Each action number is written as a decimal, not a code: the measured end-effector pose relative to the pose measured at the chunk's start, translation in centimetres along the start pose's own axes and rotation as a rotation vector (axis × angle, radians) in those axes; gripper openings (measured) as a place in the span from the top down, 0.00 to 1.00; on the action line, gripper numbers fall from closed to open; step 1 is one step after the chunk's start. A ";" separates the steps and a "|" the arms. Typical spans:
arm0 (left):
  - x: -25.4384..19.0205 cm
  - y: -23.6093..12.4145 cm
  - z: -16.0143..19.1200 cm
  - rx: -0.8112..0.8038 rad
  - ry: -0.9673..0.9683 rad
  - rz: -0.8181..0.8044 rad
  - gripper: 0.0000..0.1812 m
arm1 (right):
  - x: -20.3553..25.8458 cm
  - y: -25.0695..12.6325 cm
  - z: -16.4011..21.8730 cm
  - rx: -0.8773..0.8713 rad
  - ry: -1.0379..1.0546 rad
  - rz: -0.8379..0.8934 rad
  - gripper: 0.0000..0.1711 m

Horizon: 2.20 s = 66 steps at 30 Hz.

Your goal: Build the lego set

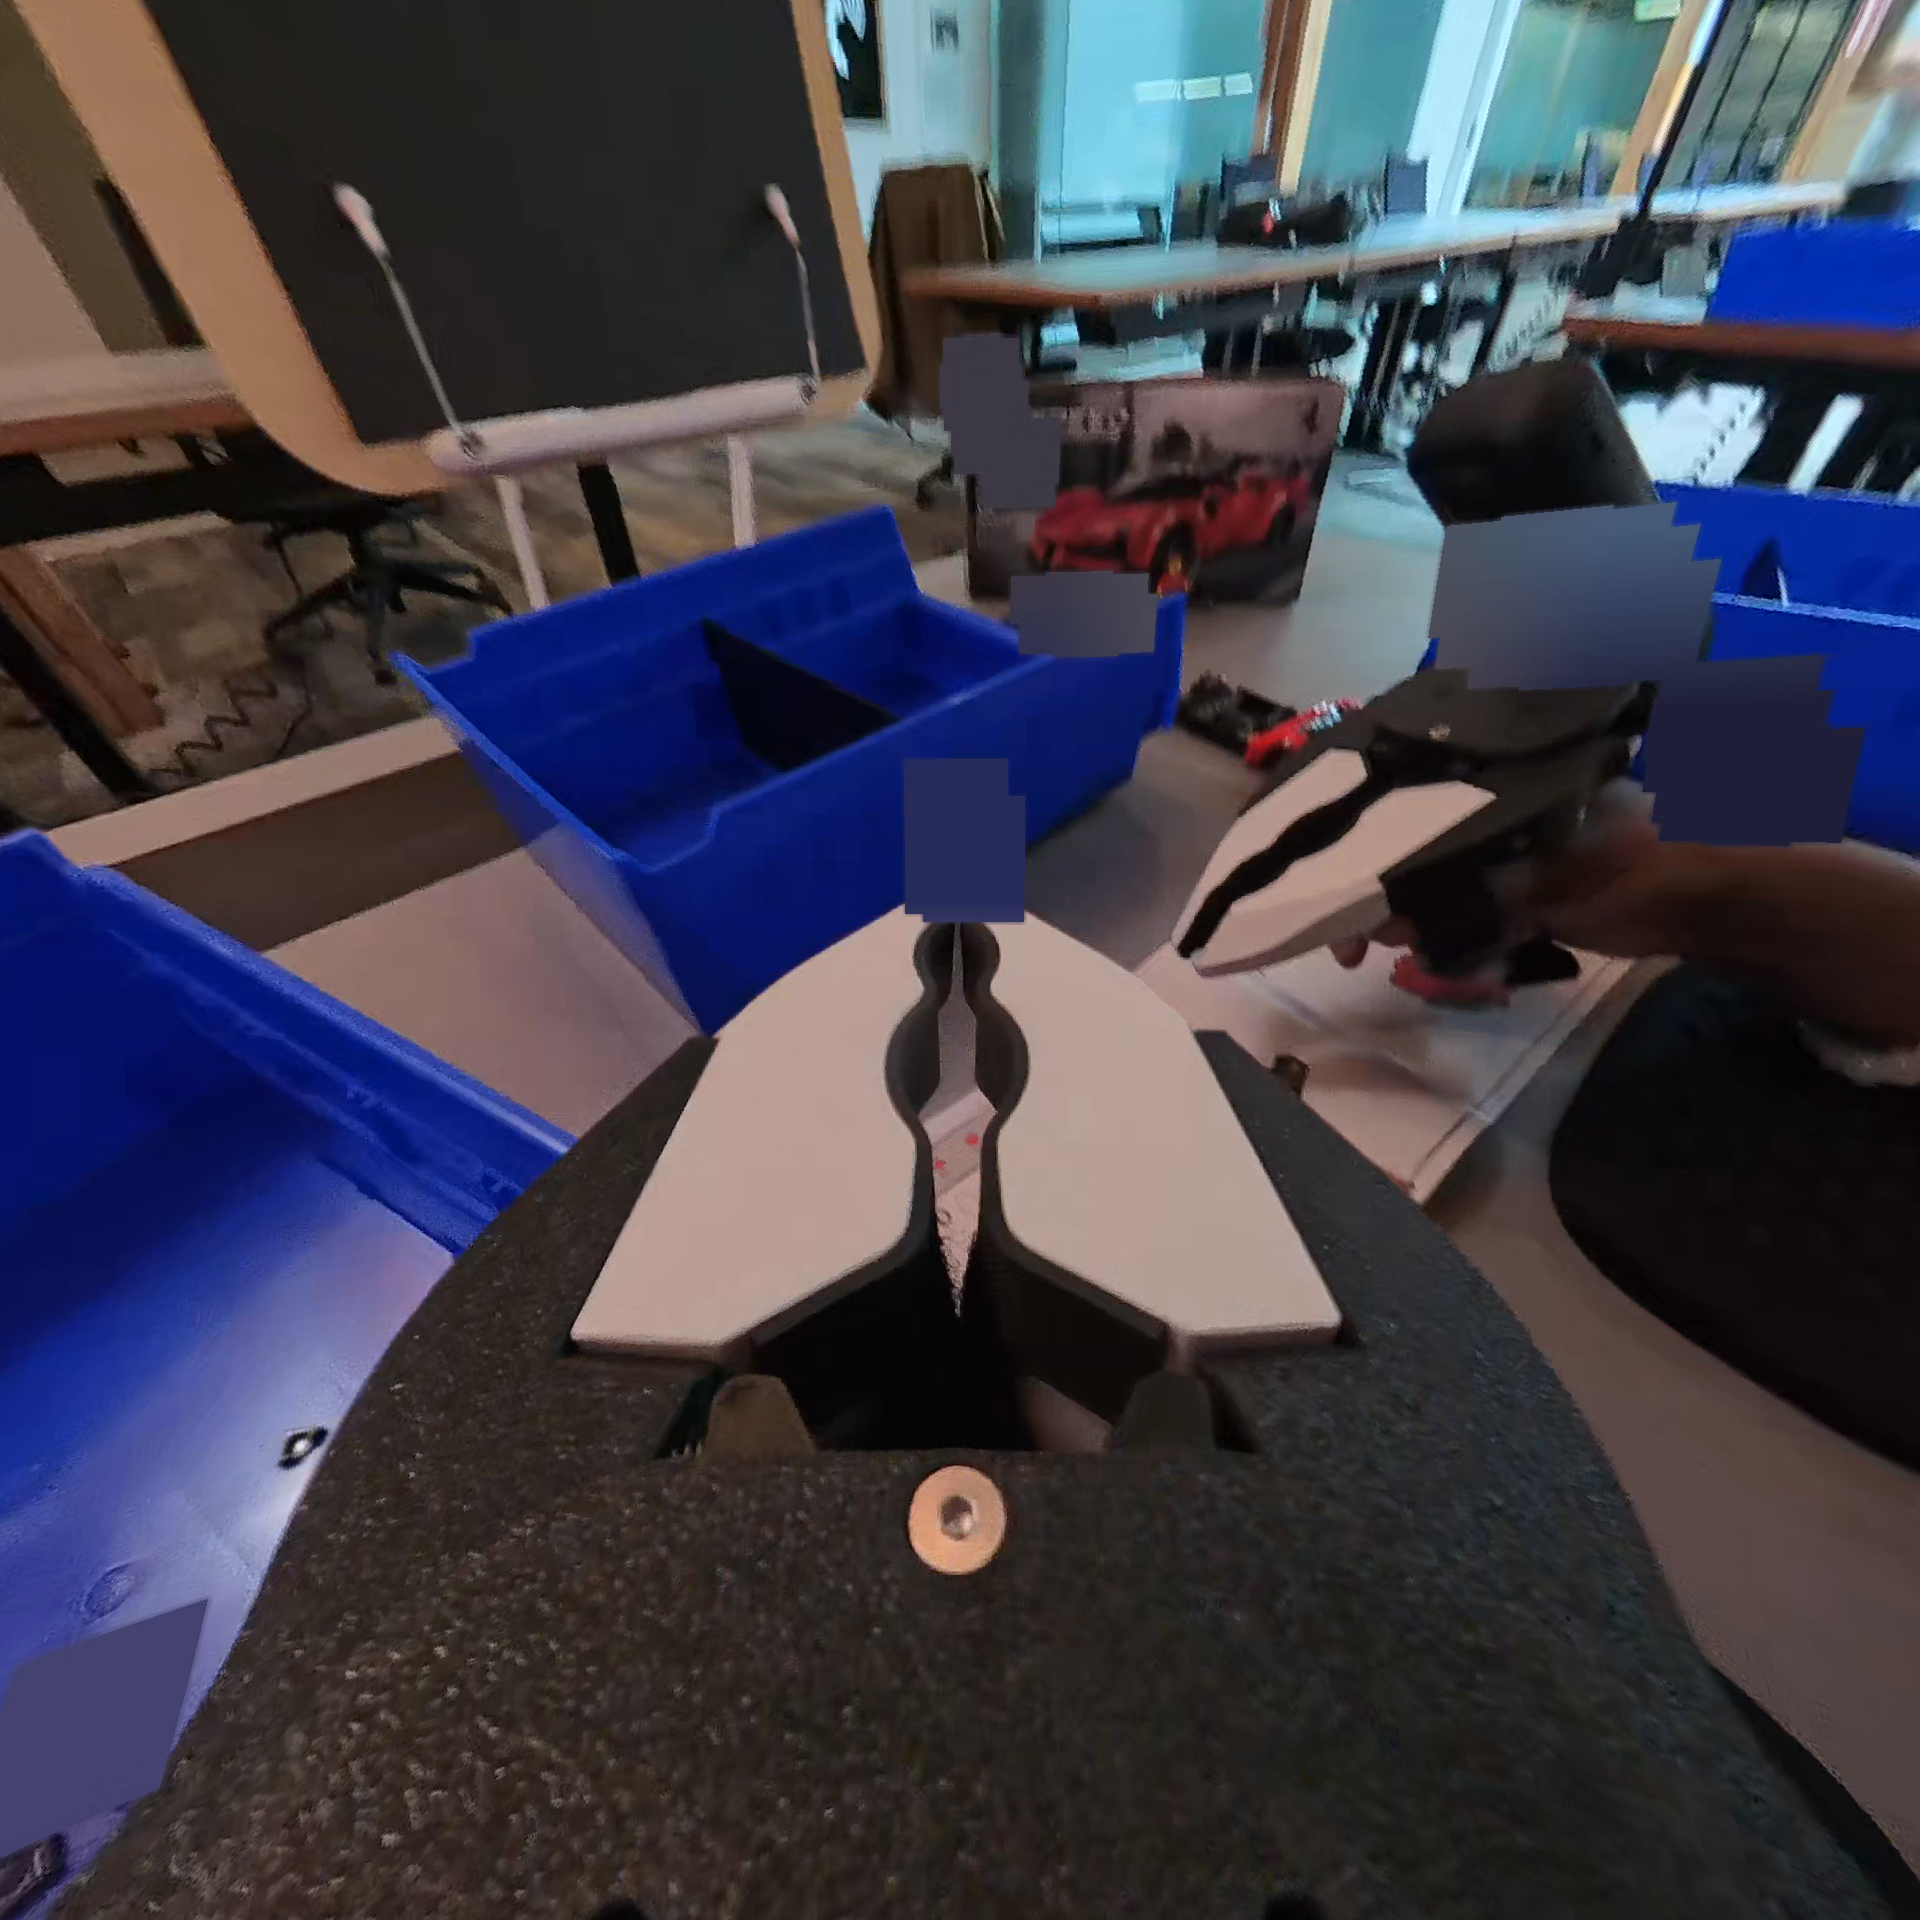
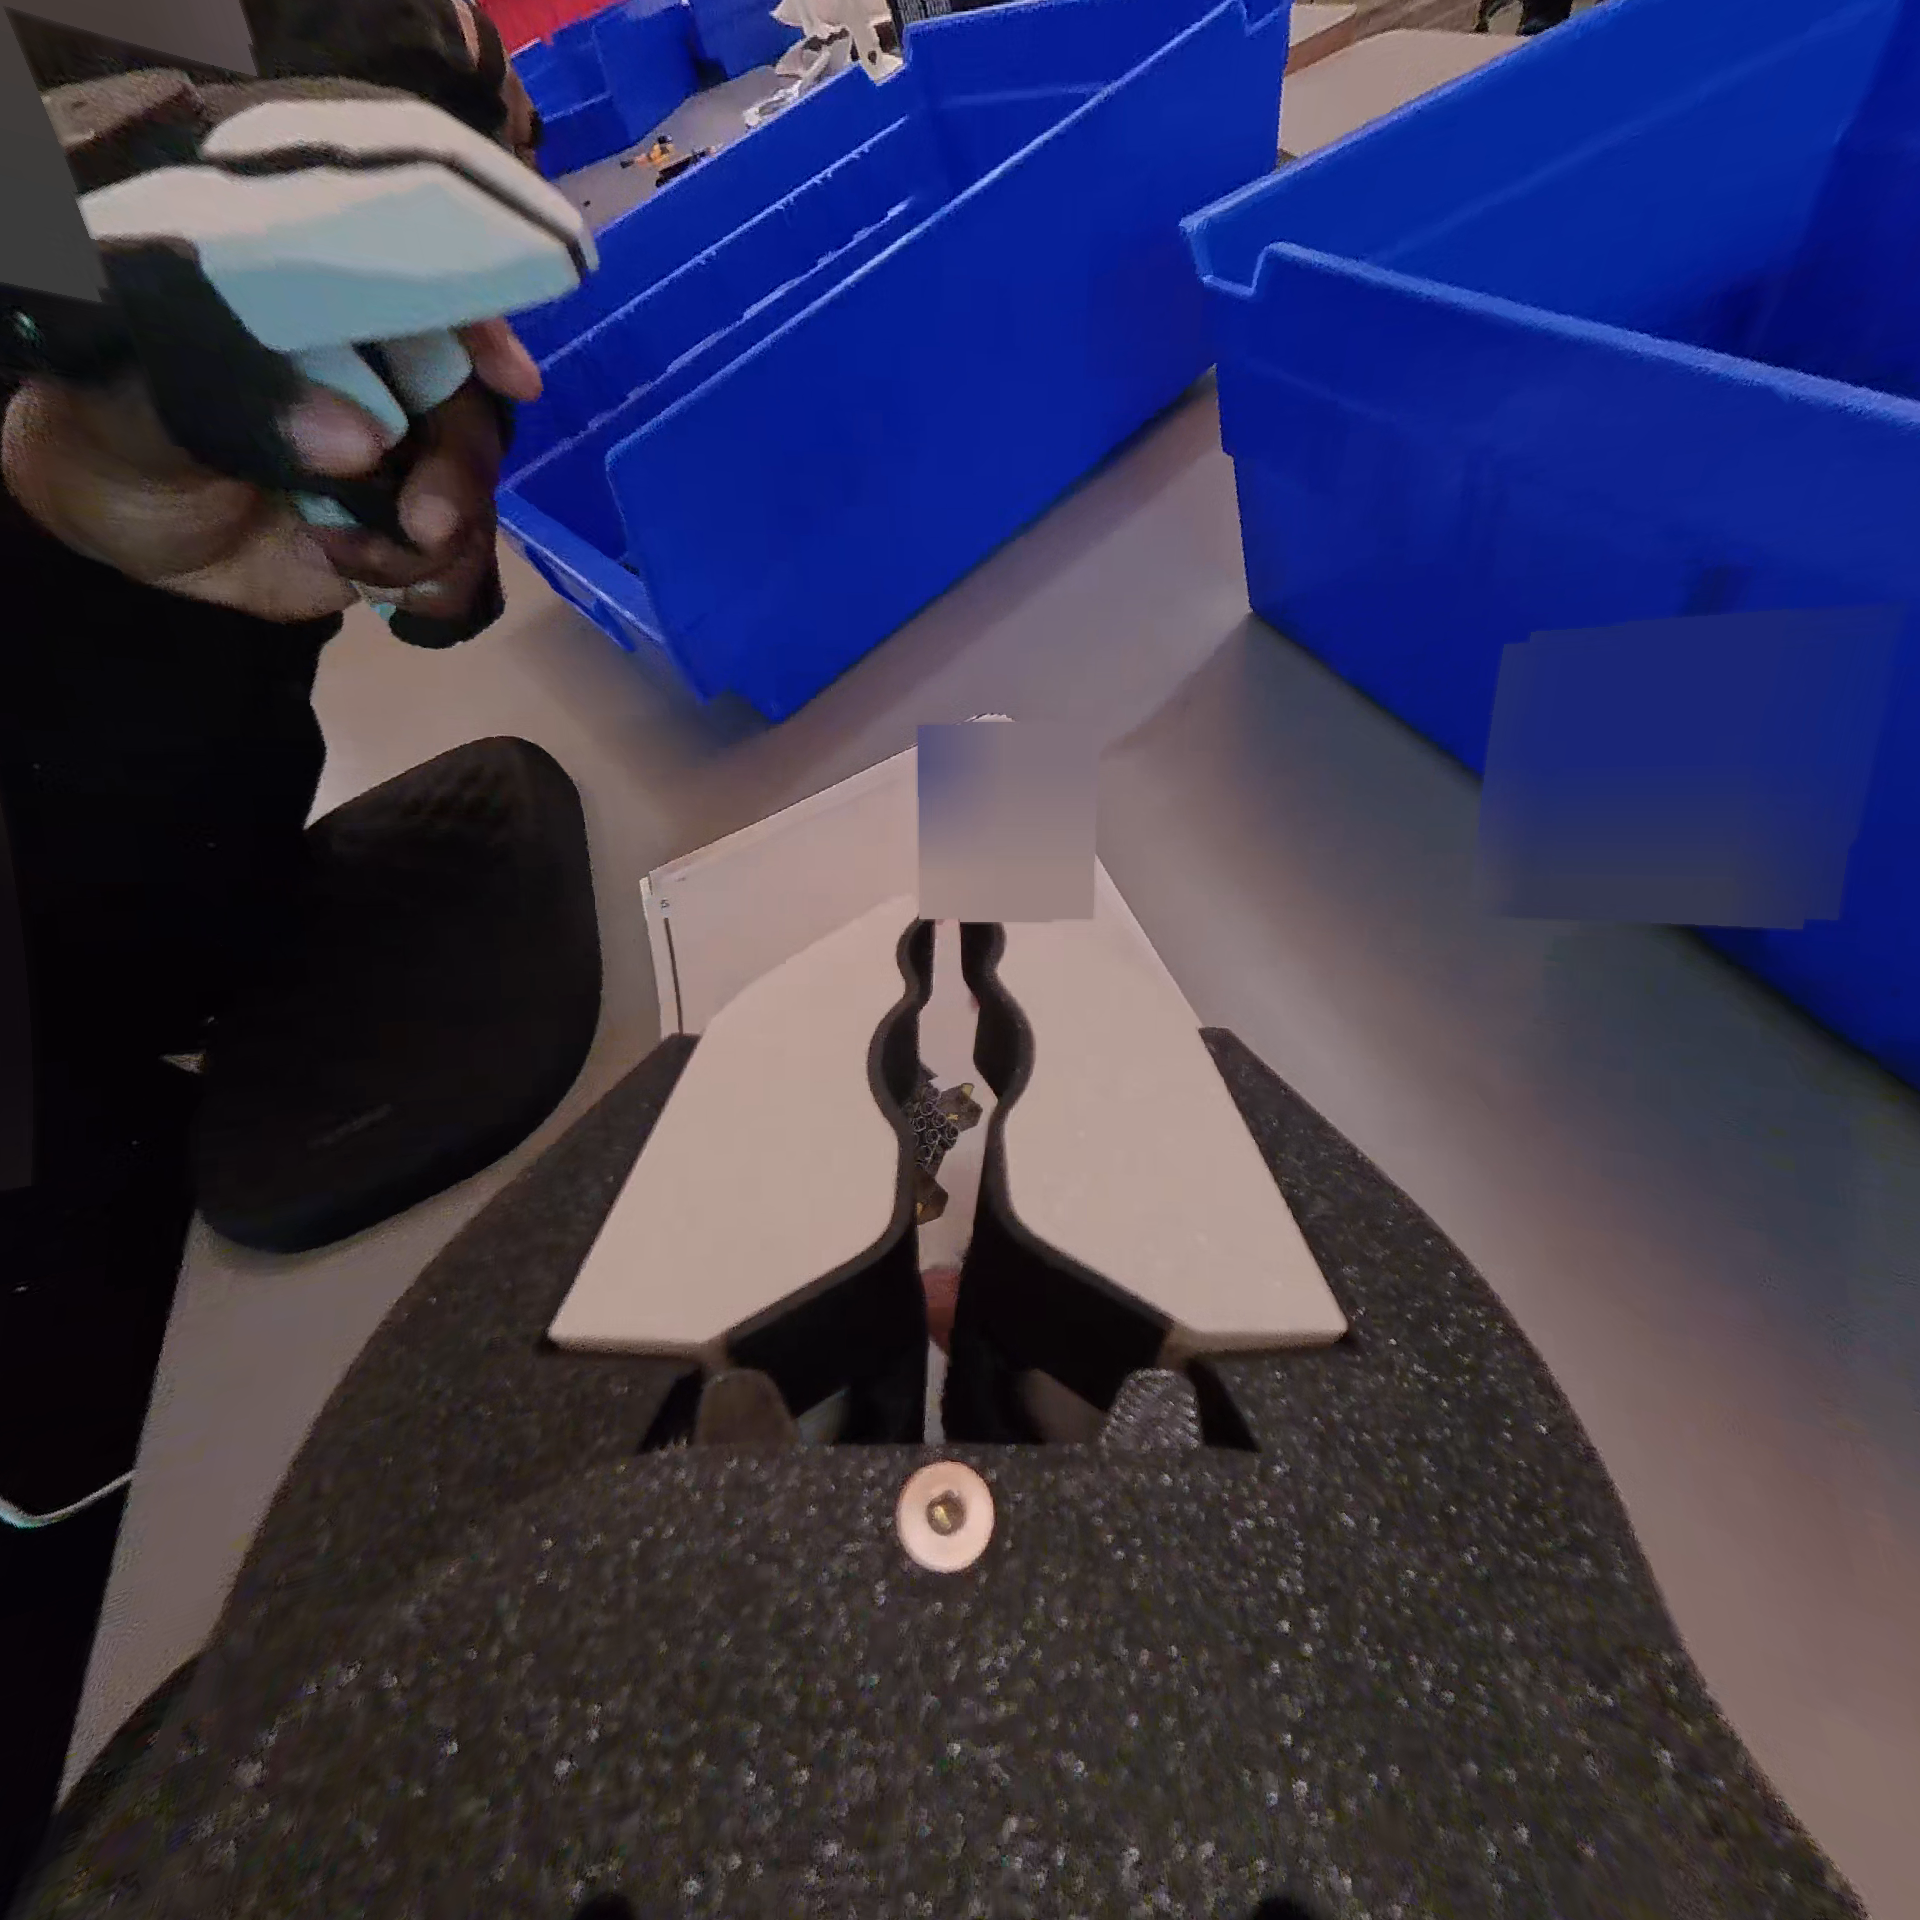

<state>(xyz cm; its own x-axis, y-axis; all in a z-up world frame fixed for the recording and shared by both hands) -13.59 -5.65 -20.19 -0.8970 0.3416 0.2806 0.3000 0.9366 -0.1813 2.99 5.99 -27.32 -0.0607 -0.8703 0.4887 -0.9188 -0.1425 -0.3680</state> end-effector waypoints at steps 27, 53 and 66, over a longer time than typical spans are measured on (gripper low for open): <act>12.8 -15.3 -4.4 -0.050 0.103 -0.440 0.96 | 7.6 7.2 -6.8 0.250 -0.539 -0.050 0.76; 18.4 -23.8 1.3 -0.308 -0.162 -0.595 0.96 | 13.1 30.7 -9.0 0.934 -1.032 -0.429 0.92; 18.4 -23.3 1.6 -0.259 -0.152 -0.591 0.96 | 11.4 35.9 -8.9 0.967 -1.042 -0.324 0.93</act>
<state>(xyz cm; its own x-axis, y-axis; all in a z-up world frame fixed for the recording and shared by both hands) -37.65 -21.31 -12.35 -0.9646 -0.2328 0.1240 -0.2055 0.9580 0.2000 -34.16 -4.86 -27.88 0.7846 -0.6195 0.0235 -0.1962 -0.2840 -0.9386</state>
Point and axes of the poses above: each gripper's, where its closed fingertips meet, y out along the fingers, z out of its underside, x = y × z across the jaws, the point moved 7 cm from there along -y, back along the fingers, and after that the axes turned 15 degrees about y, right-handed, at the moved point
